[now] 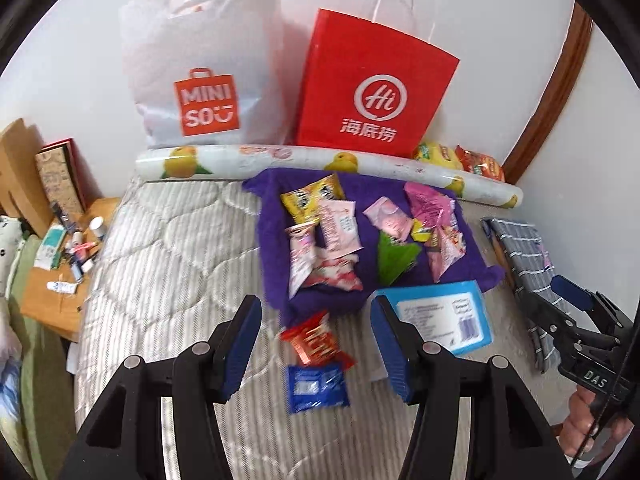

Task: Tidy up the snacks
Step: 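Withdraw both open tools from the towel toward the remaining snacks, then grasp the blue biscuit packet with the right tool and lift it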

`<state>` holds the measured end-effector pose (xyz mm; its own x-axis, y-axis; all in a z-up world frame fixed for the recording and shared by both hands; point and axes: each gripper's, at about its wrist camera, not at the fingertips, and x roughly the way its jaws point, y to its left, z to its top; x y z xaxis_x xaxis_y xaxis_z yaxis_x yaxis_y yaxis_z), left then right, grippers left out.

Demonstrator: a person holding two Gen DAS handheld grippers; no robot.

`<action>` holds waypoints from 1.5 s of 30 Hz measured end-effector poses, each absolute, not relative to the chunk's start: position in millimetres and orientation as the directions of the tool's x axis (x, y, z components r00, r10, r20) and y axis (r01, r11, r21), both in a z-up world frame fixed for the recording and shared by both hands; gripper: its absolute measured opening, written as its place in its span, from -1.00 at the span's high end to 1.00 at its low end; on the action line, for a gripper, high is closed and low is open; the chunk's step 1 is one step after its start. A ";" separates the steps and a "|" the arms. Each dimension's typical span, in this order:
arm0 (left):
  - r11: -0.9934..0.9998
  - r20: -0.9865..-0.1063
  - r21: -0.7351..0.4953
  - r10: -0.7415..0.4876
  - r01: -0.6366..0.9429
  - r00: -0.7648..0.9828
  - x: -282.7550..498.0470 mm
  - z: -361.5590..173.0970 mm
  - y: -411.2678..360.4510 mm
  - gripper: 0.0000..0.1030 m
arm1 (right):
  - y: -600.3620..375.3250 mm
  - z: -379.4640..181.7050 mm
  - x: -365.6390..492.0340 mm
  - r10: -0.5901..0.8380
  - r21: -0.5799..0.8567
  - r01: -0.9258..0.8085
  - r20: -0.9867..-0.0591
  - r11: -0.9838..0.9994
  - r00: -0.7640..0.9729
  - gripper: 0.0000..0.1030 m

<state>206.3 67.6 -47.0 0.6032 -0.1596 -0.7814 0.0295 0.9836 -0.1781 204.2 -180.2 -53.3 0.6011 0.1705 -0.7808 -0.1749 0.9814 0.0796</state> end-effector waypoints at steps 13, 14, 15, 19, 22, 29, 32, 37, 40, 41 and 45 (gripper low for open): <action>0.981 -0.800 -0.191 -0.129 -0.045 0.586 174.7 -68.9 121.5 -0.16 | -101.8 -91.8 159.0 0.309 0.183 -0.288 -0.817 0.940 0.486 -0.32; 0.980 -0.801 -0.192 -0.128 -0.048 0.585 172.8 -70.8 125.2 -0.16 | -95.2 -96.2 157.2 0.320 0.199 -0.287 -0.818 0.937 0.478 -0.32; 0.979 -0.801 -0.196 -0.130 -0.050 0.584 171.3 -72.8 129.2 -0.16 | -90.4 -99.5 156.5 0.330 0.212 -0.287 -0.817 0.934 0.472 -0.32; 0.976 -0.806 -0.207 -0.130 -0.070 0.577 167.3 -83.2 146.7 -0.16 | -69.4 -109.9 151.8 0.358 0.238 -0.298 -0.809 0.924 0.466 -0.32; 0.975 -0.816 -0.211 -0.136 -0.071 0.561 166.0 -93.9 155.9 -0.16 | -52.6 -121.1 150.9 0.361 0.242 -0.302 -0.818 0.922 0.448 -0.32; 0.965 -0.821 -0.247 -0.162 -0.085 0.548 167.0 -111.8 173.4 -0.16 | -30.2 -154.8 158.4 0.345 0.258 -0.253 -0.843 0.932 0.413 -0.33; 0.963 -0.823 -0.257 -0.175 -0.081 0.541 168.0 -118.4 176.8 -0.16 | -24.2 -166.0 161.3 0.328 0.245 -0.241 -0.849 0.939 0.414 -0.33; 0.960 -0.824 -0.272 -0.194 -0.071 0.532 170.5 -126.6 181.9 -0.16 | -17.4 -176.0 166.7 0.300 0.224 -0.219 -0.852 0.950 0.429 -0.33; 0.959 -0.822 -0.277 -0.201 -0.066 0.533 170.7 -129.5 184.5 -0.16 | -12.1 -178.8 169.2 0.292 0.212 -0.223 -0.854 0.951 0.431 -0.33; 0.959 -0.822 -0.274 -0.199 -0.065 0.533 170.3 -130.2 184.6 -0.16 | -10.1 -179.3 169.3 0.280 0.197 -0.227 -0.856 0.954 0.435 -0.33; 0.961 -0.823 -0.269 -0.198 -0.059 0.532 169.2 -132.6 185.9 -0.16 | -2.0 -188.2 175.3 0.246 0.162 -0.221 -0.865 0.962 0.437 -0.33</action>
